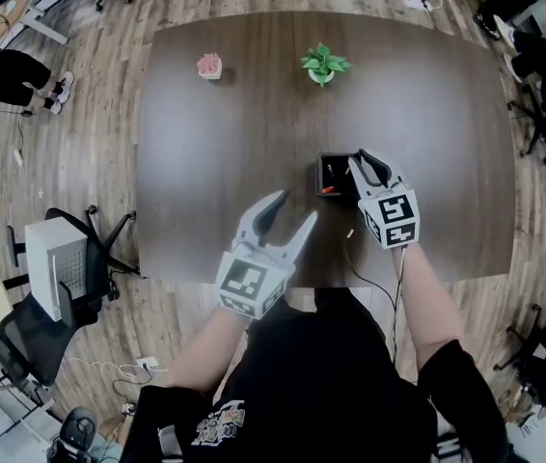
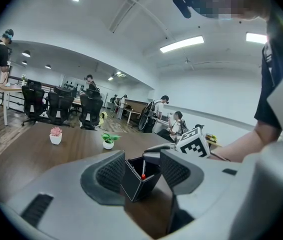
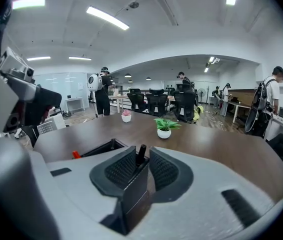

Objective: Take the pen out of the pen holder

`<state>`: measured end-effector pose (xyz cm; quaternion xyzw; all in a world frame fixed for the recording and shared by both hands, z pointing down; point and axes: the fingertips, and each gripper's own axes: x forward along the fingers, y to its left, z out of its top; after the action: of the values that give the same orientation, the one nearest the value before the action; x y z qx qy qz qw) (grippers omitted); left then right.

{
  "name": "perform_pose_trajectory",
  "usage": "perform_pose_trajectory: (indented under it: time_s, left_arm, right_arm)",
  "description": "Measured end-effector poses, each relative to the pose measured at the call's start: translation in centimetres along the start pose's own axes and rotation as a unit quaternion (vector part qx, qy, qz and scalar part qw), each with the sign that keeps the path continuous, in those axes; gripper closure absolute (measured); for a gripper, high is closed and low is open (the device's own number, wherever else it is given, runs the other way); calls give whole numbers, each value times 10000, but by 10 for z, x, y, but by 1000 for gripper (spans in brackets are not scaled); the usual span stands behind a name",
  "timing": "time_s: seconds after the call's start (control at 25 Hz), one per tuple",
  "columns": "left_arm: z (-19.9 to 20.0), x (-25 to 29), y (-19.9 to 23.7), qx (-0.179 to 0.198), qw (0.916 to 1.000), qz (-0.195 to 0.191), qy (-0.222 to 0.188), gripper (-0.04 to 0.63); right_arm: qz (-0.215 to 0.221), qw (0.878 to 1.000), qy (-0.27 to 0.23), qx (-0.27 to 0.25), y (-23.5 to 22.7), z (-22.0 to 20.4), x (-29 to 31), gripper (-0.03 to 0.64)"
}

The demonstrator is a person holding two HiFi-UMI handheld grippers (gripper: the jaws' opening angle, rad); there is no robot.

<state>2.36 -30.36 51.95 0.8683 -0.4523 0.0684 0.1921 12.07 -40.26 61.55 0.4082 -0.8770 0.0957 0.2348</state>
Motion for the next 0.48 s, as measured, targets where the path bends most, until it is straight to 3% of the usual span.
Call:
perform_pose_trajectory:
  time_s: [0.24,0.48]
  left_arm:
    - [2,-4,-3,17,10000,3,-11,399]
    - [-1,-9,-4,30,10000,7,16,399]
  right_arm:
    - [-116,9999,-22,-94,0,0,-2,528]
    - [-244,9984,-63,-505,7,4,-6,540]
